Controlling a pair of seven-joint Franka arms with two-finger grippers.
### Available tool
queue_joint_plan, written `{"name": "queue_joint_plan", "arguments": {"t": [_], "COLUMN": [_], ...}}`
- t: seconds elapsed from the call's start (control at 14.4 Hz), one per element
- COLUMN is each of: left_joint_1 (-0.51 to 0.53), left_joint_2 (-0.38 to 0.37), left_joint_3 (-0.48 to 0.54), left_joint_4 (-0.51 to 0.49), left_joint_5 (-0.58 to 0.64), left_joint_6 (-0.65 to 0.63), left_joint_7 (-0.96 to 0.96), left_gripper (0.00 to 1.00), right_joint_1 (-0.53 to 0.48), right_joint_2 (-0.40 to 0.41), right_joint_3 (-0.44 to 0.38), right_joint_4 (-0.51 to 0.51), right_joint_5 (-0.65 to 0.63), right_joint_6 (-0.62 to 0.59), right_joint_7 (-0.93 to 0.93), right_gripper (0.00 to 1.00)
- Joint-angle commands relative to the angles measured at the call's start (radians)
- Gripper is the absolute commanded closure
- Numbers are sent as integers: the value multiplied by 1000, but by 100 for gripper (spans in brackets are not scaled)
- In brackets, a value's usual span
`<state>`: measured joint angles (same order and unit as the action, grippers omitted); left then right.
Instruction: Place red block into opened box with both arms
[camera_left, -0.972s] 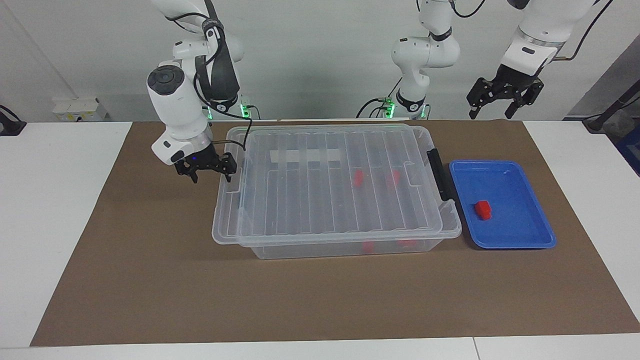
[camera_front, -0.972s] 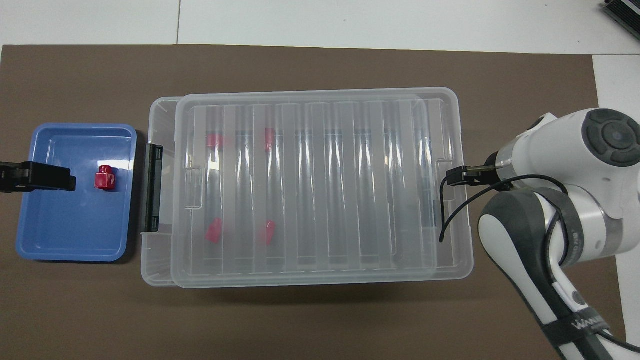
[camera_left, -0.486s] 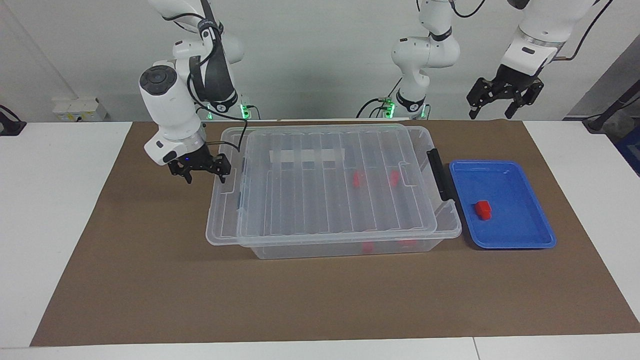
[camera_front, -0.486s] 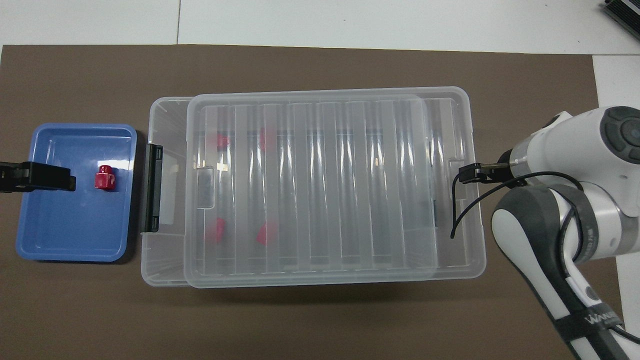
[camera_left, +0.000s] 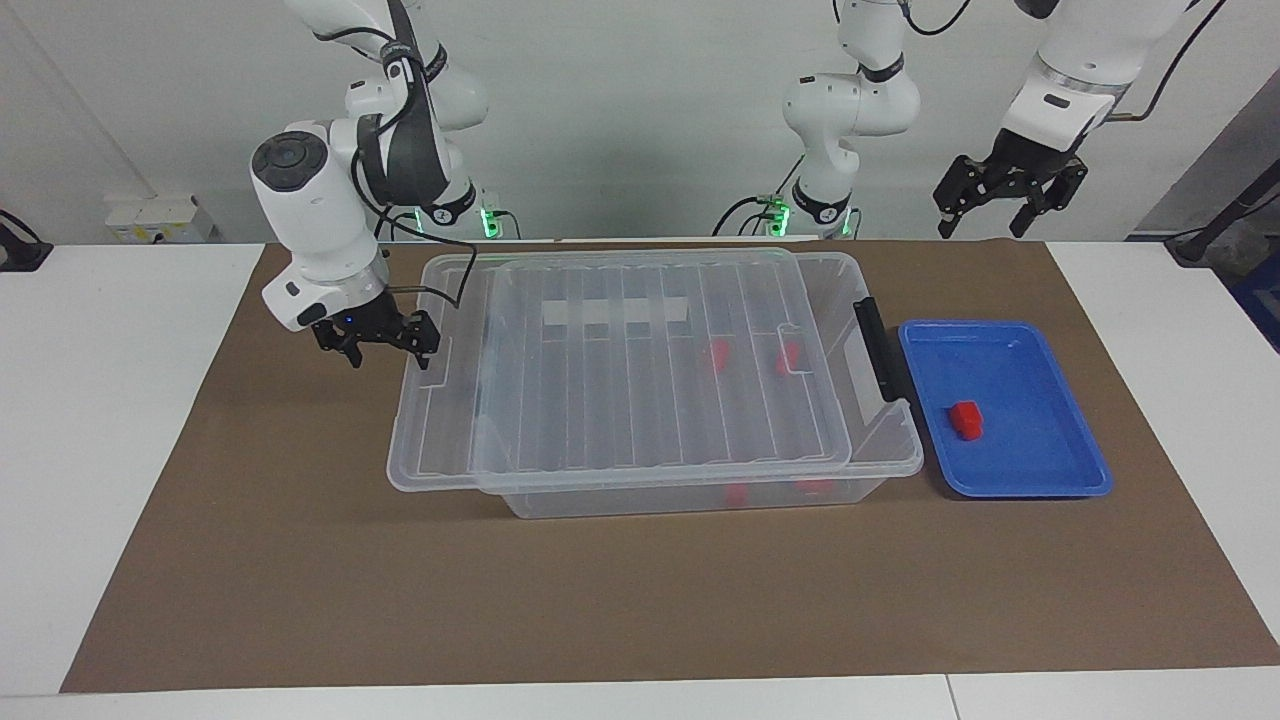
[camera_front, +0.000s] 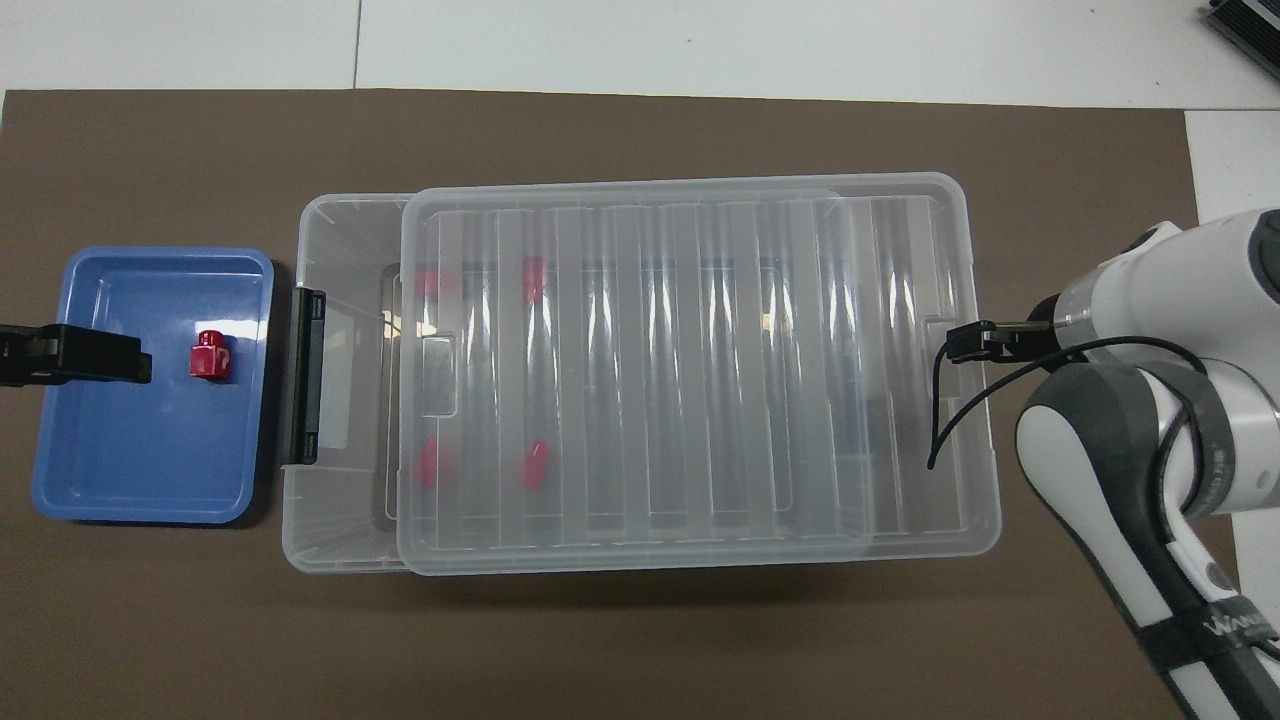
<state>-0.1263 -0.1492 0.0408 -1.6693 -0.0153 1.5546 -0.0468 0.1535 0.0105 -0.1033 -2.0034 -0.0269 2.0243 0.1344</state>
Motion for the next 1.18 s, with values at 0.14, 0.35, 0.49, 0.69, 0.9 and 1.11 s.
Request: {"name": "queue_joint_plan", "arguments": {"t": [0.14,0.35,0.49,0.69,0.9,1.11], "left_joint_1": [-9,-9,-9,16,43,88], "left_joint_2": [-10,-13,-12,-13,-29,-58], "left_joint_3": [13,13,13,13,14,14], "left_joint_4": [-7,-9,-9,-10,-50,-144], "left_joint_5": [-5,-5,-5,2,2,2], "left_joint_6": [-1,-13,-5,-7,21,129], "left_joint_7": [4,2,-1,7,1,11], "left_gripper": [0,0,0,0,0,0], "right_joint_1": [-43,-54,-58,-65,-81,-83], "right_joint_2": [-9,-11,-11,-11,-11,-12], "right_joint_3": [2,2,2,2,2,1], "right_joint_4": [-5,-5,-5,-5,-5,-5], "right_joint_5": [-21,-21,-21,-21,-21,-22], "right_joint_6": [-1,-2,-6,-10,-12,-21], "right_joint_7": [-36,-36,-45,-53,-67,-79], "right_gripper": [0,0,0,0,0,0]}}
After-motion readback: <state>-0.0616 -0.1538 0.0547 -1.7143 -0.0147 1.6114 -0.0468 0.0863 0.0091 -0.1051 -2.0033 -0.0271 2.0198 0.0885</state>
